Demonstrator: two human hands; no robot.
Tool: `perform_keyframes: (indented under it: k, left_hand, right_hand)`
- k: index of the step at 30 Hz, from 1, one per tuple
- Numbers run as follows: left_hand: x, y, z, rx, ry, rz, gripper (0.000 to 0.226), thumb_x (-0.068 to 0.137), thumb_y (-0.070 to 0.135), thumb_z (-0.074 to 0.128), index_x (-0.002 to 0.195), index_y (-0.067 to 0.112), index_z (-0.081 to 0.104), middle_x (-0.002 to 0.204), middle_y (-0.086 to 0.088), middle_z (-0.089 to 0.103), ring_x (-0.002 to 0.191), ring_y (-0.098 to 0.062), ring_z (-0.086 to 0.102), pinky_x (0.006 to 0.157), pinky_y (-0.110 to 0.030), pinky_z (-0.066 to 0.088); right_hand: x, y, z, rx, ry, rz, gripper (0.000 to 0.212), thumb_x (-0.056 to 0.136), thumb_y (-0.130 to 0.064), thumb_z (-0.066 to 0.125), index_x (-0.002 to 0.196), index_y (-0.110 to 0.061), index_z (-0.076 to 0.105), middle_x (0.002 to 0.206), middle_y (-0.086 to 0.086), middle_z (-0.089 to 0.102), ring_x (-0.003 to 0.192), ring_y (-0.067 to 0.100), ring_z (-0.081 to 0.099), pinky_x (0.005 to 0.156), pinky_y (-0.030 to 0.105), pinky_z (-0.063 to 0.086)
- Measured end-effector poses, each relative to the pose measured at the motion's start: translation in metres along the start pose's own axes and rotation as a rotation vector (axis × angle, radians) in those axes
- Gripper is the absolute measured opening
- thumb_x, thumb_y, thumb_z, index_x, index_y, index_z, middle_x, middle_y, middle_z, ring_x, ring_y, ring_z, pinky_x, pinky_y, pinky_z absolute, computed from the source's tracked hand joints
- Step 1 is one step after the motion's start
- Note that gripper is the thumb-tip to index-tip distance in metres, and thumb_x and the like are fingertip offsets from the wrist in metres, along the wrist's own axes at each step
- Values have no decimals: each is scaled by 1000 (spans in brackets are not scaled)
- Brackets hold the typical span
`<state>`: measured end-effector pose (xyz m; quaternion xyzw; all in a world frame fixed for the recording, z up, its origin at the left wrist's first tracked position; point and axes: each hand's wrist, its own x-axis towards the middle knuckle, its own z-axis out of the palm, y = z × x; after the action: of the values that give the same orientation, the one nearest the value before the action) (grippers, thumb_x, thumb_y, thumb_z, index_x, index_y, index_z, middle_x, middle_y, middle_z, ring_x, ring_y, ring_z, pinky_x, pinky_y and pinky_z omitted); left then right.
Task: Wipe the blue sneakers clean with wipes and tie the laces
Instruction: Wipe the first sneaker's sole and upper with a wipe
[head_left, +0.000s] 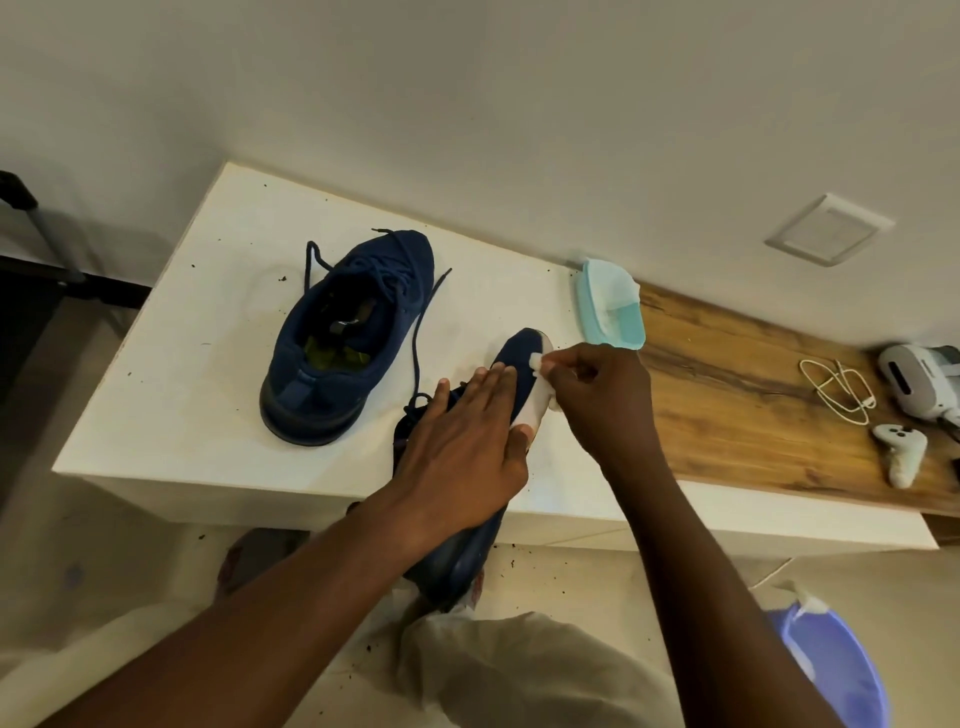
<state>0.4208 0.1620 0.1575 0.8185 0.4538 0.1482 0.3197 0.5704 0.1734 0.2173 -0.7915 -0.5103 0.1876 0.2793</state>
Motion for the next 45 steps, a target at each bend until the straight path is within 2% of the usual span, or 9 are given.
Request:
perform_keyframes:
  k: [5, 9, 11, 14, 19, 25, 30, 39, 45]
  left_hand:
    - [-1, 2, 1, 13, -7, -7, 74, 96, 45, 15, 162, 15, 3, 171, -2, 5, 157, -13, 3, 128, -41, -2]
    - [1, 0, 2, 19, -15, -22, 77, 93, 48, 11, 162, 17, 2, 171, -1, 6, 157, -13, 3, 127, -39, -5]
    - [1, -1, 1, 5, -8, -21, 75, 95, 48, 13, 162, 17, 4, 170, -1, 7, 157, -14, 4, 126, -39, -5]
    - [1, -1, 1, -13, 10, -15, 65, 106, 42, 25, 162, 16, 5, 170, -1, 7, 157, -14, 3, 126, -39, -5]
    - [1, 1, 2, -22, 21, -10, 65, 107, 39, 30, 162, 17, 4, 171, -1, 5, 157, -12, 2, 128, -42, -2]
    - [1, 1, 2, -22, 14, -21, 64, 107, 40, 28, 162, 16, 5, 171, -1, 7, 157, -13, 4, 127, -40, -4]
    - [1, -1, -2, -25, 13, -50, 64, 108, 42, 26, 162, 17, 4, 170, -1, 8, 157, -14, 6, 125, -38, -8]
    - [0, 0, -1, -72, 37, -36, 66, 107, 42, 31, 163, 18, 4, 171, 2, 7, 156, -11, 4, 126, -40, -7]
    - [-2, 2, 0, -38, 27, -42, 65, 108, 39, 30, 163, 16, 3, 171, -1, 7, 156, -14, 6, 124, -38, -8]
  right_hand:
    - [52, -9, 10, -63, -22, -11, 15, 92, -19, 68, 98, -8, 76, 94, 0, 72, 78, 6, 61, 67, 14, 47]
    - [95, -5, 25, -79, -86, 112, 21, 88, -13, 68, 100, 4, 72, 101, 17, 72, 94, 28, 69, 85, 37, 57]
    - [90, -4, 25, -82, -77, 106, 21, 89, -13, 67, 98, 5, 72, 100, 19, 72, 94, 29, 68, 85, 39, 57]
    - [49, -3, 11, -35, -23, 26, 17, 92, -19, 67, 94, -4, 76, 91, 7, 73, 85, 18, 67, 76, 30, 56]
    - [-34, 12, 1, 81, 55, -22, 13, 92, -24, 70, 100, -19, 78, 92, -5, 73, 85, 10, 67, 78, 30, 57]
    - [42, -10, 9, 6, -13, -17, 13, 88, -17, 71, 96, -8, 78, 94, 3, 74, 88, 13, 67, 72, 18, 52]
    - [100, -15, 21, -83, -155, 151, 32, 76, -15, 83, 98, 5, 71, 98, 17, 73, 92, 29, 70, 86, 44, 59]
    - [-37, 5, 6, 42, 49, -41, 8, 90, -23, 71, 93, -25, 78, 84, -8, 71, 77, 6, 65, 73, 24, 53]
    - [33, -3, 14, 23, 80, -62, 11, 90, -20, 70, 93, -13, 78, 90, -1, 73, 79, 5, 64, 74, 18, 53]
